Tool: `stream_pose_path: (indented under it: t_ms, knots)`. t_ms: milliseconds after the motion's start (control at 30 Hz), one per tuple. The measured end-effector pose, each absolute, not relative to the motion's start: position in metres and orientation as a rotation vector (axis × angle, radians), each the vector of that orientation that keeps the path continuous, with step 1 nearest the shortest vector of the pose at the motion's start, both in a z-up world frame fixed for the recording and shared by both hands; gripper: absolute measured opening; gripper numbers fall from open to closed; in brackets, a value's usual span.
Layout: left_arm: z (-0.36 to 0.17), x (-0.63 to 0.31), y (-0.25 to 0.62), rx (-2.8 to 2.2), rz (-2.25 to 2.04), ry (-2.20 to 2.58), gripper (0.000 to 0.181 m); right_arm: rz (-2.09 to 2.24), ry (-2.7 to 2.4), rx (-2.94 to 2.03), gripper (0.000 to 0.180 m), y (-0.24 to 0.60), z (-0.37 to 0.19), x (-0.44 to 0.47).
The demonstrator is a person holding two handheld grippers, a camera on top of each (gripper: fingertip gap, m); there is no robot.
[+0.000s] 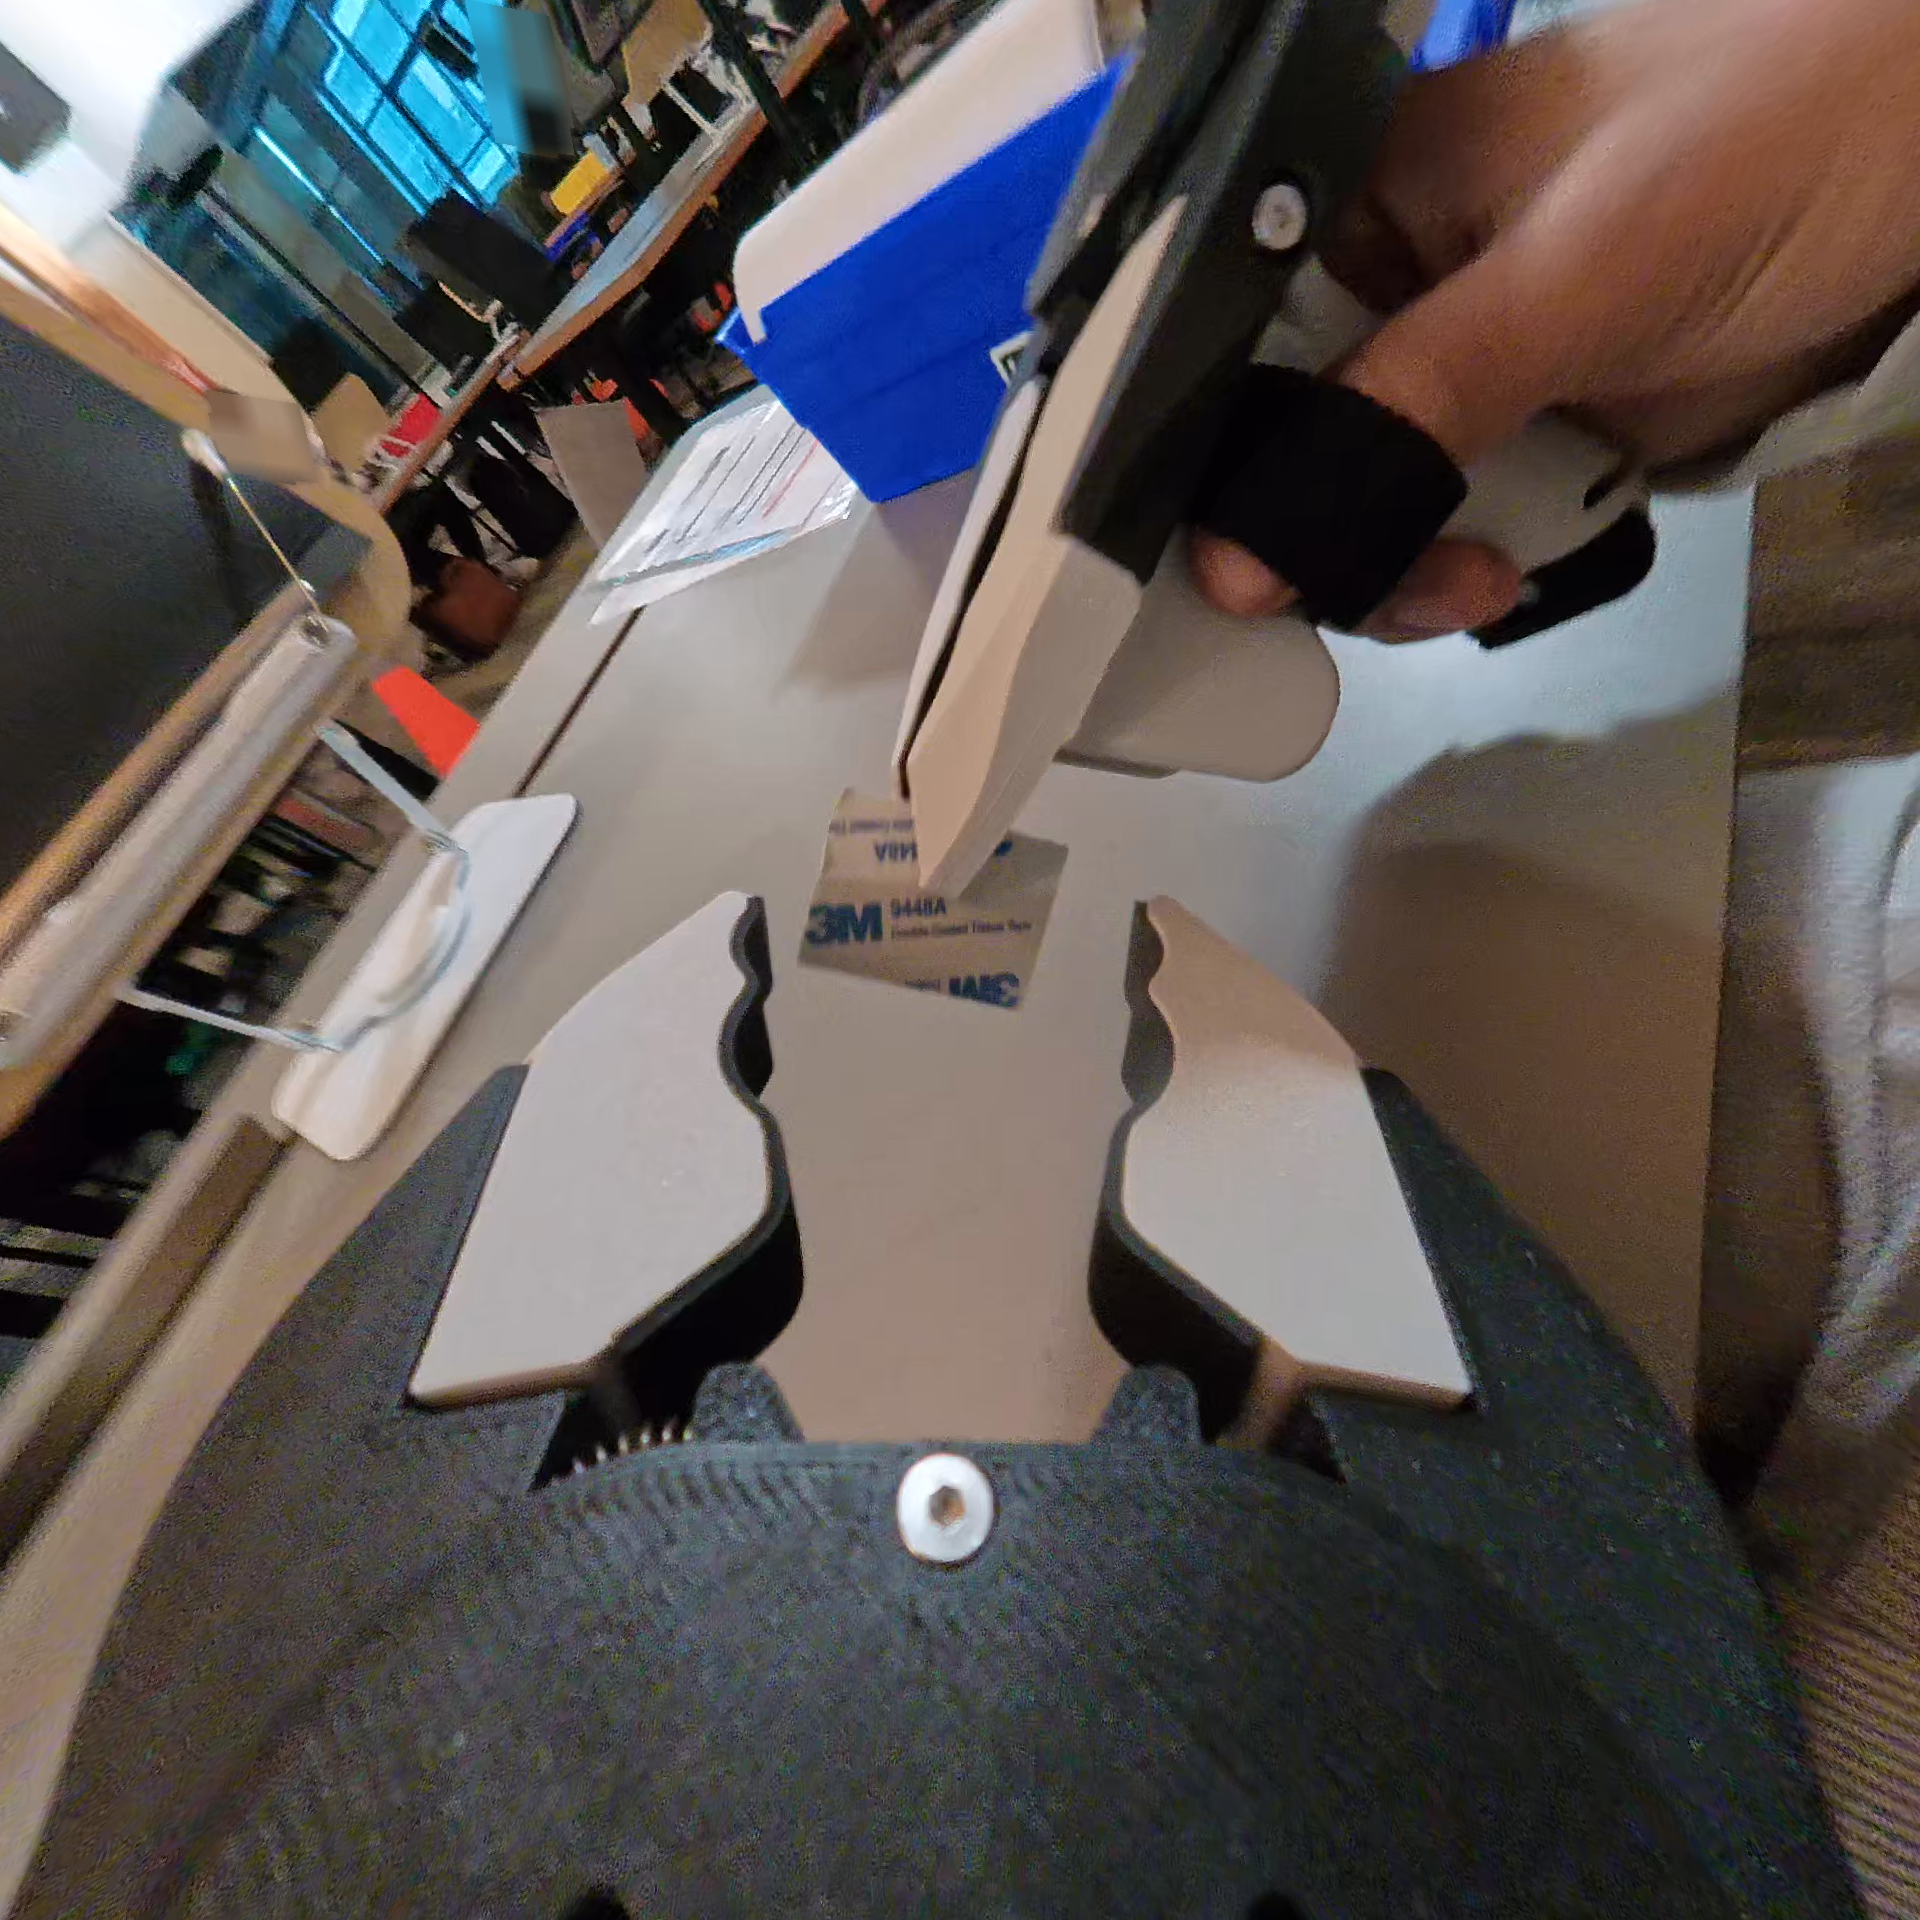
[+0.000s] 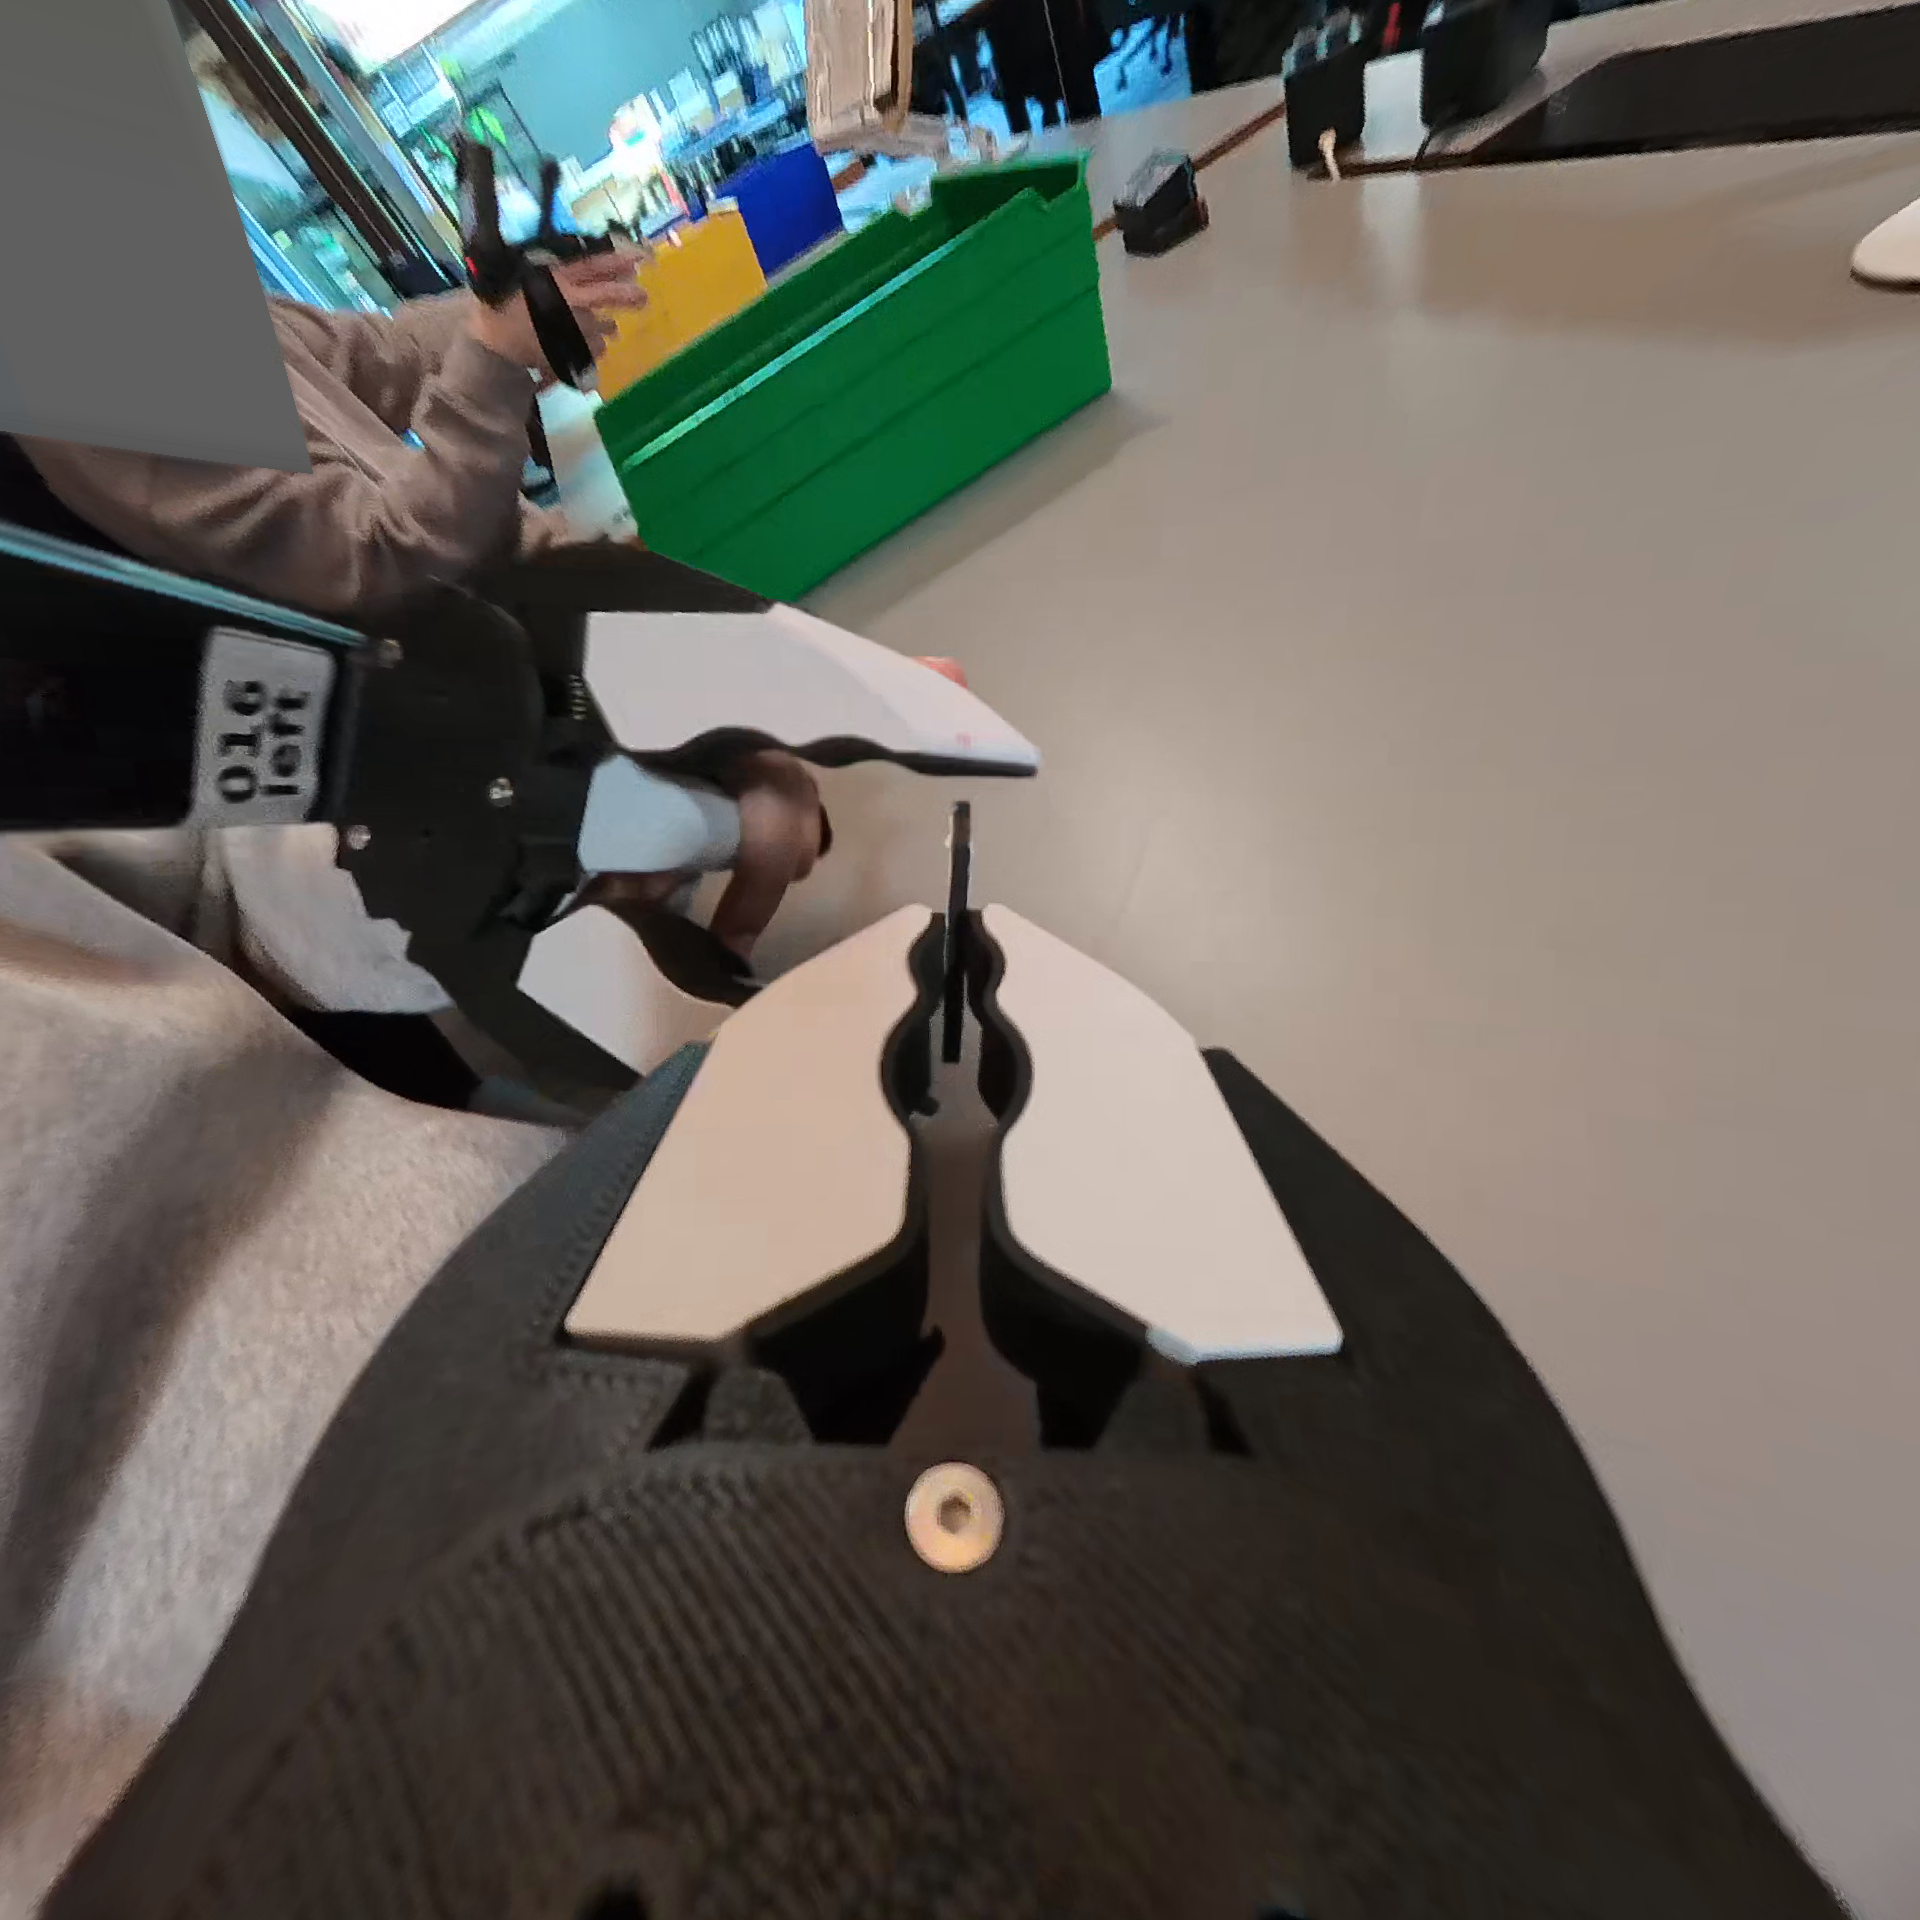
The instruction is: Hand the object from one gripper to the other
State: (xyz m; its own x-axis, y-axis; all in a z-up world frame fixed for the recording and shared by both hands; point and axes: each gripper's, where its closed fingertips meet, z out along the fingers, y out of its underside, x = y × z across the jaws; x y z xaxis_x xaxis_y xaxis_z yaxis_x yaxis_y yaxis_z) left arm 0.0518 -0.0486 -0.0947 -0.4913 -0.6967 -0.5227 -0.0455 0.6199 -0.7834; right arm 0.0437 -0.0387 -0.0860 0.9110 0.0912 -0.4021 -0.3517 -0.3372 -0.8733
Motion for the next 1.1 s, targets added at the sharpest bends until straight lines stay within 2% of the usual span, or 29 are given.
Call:
stream_pose_path:
  t_ms: [133,200,300,433,667,700,767,933,967,1033,1100]
  knots:
    - [-0.086,0.052,-0.046,-0.803,-1.249,1.926,0.073,0.570,0.213,-1.756,0.004,-0.044,-0.073,0.051]
    - [-0.080,0.049,-0.047,-0.925,-1.495,1.913,0.064,0.645,0.226,-1.697,0.004,-0.047,-0.067,0.052]
    - [-0.071,0.037,-0.057,-1.090,-1.998,1.940,0.032,0.738,0.264,-1.619,0.004,-0.049,-0.061,0.056]
    - [-0.062,0.037,-0.052,-1.350,-2.510,1.750,0.027,0.820,0.291,-1.568,0.004,-0.049,-0.058,0.055]
    - [-0.062,0.036,-0.052,-1.400,-2.668,1.673,0.026,0.853,0.272,-1.563,0.004,-0.044,-0.059,0.044]
    - [-0.062,0.034,-0.054,-1.384,-2.663,1.694,0.024,0.853,0.272,-1.562,0.004,-0.043,-0.059,0.043]
    - [-0.067,0.033,-0.057,-1.378,-2.602,1.734,0.006,0.856,0.271,-1.556,0.004,-0.043,-0.060,0.042]
    - [-0.067,0.032,-0.055,-1.348,-2.546,1.783,0.004,0.850,0.251,-1.536,0.005,-0.042,-0.058,0.041]
    - [-0.066,0.032,-0.054,-1.353,-2.552,1.772,0.004,0.838,0.249,-1.527,0.010,-0.042,-0.058,0.043]
    - [-0.065,0.033,-0.052,-1.391,-2.584,1.742,0.004,0.766,0.260,-1.463,0.045,-0.042,-0.051,0.054]
    - [-0.066,0.035,-0.049,-1.435,-2.622,1.703,0.004,0.633,0.221,-1.384,0.068,-0.046,-0.038,0.066]
